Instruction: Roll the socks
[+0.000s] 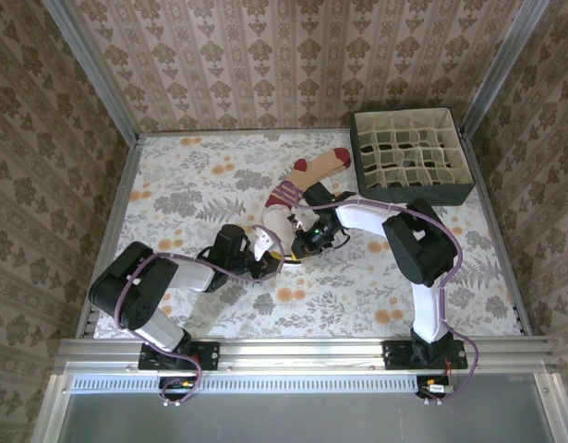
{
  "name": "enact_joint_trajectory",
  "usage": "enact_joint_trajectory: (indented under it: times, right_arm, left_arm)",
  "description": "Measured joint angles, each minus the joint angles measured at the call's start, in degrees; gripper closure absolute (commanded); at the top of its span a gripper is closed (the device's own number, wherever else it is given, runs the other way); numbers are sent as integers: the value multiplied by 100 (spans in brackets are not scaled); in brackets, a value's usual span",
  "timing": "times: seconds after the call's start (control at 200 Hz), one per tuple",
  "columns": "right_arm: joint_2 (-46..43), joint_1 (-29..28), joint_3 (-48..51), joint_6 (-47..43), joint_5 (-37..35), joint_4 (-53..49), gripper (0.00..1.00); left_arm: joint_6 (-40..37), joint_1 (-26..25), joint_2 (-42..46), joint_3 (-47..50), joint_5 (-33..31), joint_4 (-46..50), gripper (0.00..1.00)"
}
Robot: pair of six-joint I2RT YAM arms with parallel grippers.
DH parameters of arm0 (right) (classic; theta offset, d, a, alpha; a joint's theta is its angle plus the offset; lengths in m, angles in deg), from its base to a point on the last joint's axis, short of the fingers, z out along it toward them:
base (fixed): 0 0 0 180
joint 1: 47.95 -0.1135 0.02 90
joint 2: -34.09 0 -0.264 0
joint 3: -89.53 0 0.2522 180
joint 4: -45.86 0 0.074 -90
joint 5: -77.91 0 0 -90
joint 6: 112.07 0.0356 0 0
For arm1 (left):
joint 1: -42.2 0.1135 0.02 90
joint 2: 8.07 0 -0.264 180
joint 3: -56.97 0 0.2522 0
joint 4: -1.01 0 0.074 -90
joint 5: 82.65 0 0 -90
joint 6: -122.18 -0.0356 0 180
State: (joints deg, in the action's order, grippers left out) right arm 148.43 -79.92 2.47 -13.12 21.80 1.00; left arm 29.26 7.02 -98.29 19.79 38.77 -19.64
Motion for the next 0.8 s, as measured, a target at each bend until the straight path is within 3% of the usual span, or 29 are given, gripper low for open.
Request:
enact_joint_trajectory:
  times: [0.07,0.19,0.66,0.8]
  right_arm:
    - [0,22,35,31,44,4,64]
    - [-39,44,118,20,219,122,60]
    - [-70,48,216,46,400,472,59]
    - [33,55,142,133,382,444,69]
  left_arm:
    - [46,7,-48,-15,37,-28,100]
    - [275,83,-129,-20,133,-127,100]
    - [2020,723,-1045,236,730,-1917,100]
    - [2251,765,-1274,243,837,-2317,100]
